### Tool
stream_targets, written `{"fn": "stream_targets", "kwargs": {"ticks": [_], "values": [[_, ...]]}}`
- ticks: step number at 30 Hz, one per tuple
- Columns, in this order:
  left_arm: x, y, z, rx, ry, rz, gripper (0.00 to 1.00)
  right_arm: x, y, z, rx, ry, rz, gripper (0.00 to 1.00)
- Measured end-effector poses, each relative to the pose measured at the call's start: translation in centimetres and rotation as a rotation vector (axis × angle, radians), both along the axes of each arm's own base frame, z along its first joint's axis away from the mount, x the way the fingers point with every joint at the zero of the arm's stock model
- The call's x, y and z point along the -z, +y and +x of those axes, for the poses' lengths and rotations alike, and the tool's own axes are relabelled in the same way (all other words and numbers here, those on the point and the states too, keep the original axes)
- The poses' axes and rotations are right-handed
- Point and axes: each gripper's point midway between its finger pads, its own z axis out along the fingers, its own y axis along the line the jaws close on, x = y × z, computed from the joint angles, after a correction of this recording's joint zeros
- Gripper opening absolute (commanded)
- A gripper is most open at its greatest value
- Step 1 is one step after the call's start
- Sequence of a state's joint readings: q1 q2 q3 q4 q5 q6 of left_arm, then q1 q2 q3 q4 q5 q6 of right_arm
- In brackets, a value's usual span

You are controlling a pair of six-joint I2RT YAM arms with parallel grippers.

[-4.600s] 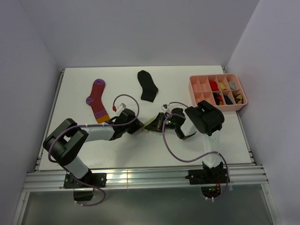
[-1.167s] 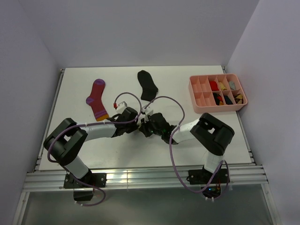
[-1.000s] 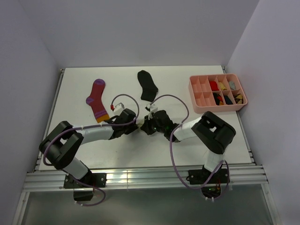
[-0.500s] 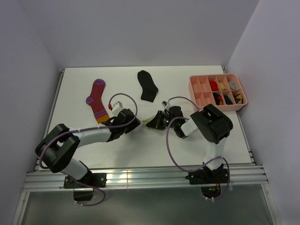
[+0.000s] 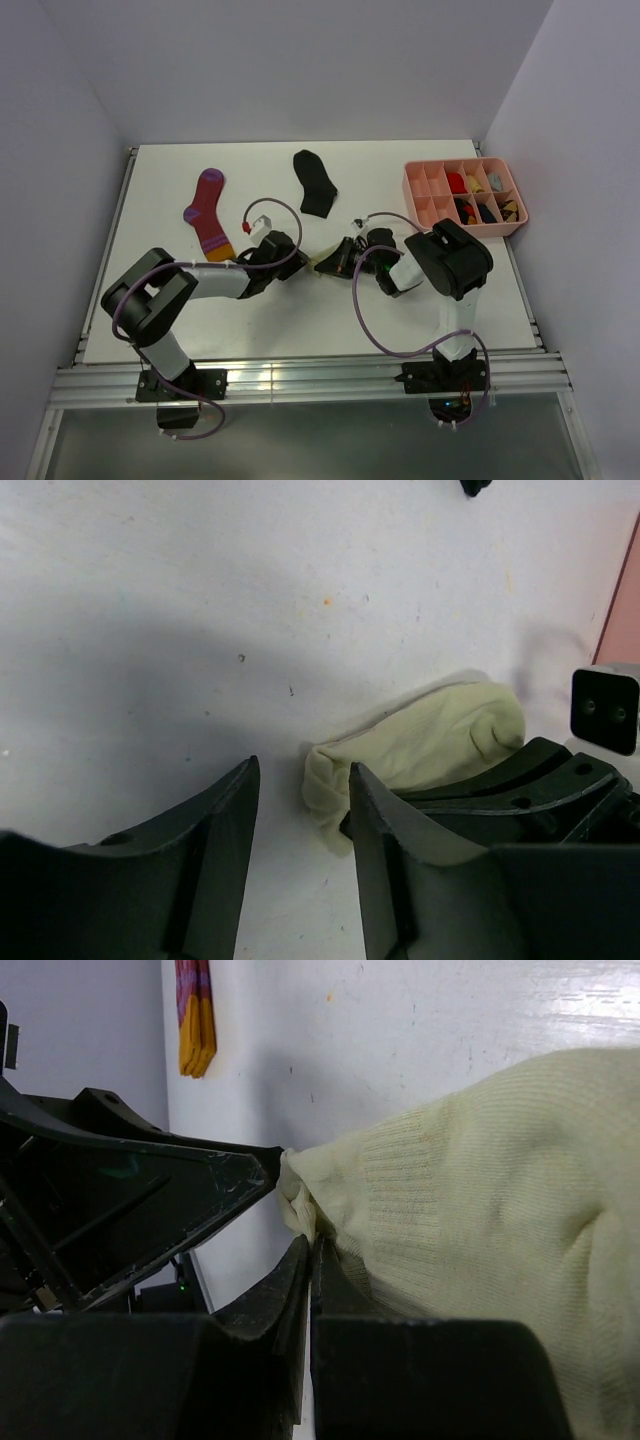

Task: Roll the socks
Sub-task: Roll the sock at the center of the board.

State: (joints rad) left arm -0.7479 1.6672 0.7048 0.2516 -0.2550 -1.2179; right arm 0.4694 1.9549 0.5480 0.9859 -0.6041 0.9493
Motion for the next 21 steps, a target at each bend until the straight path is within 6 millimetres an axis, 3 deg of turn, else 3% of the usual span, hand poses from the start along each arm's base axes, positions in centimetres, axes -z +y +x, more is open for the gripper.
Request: {"fn": "stream_targets", "kwargs": {"ticks": [6, 10, 12, 19, 21], "values": [[0.5, -1.1, 0.5, 0.013, 0.007, -0.026, 0.27, 0.1, -0.1, 0.0, 0.004, 0.015, 0.005, 0.0], [1.0, -1.4, 0.4, 0.021, 0.02, -0.032, 0.02, 0.2, -0.2, 0.0, 0.003, 0.014, 0.002, 0.02], [0.9, -1.5, 0.4, 0.024, 0.02, -0.038, 0.0, 0.2, -0.2, 0.0, -0.001, 0.008, -0.005, 0.05], [0.9, -1.6, 0.3, 0.037, 0.021, -0.027, 0.0, -0.7, -0.8, -0.1, -0.006, -0.047, -0.091, 0.44], [0.9, -1.6, 0.2, 0.044, 0.027, -0.01, 0.0, -1.4, -0.9, -0.1, -0.011, -0.092, -0.143, 0.47]]}}
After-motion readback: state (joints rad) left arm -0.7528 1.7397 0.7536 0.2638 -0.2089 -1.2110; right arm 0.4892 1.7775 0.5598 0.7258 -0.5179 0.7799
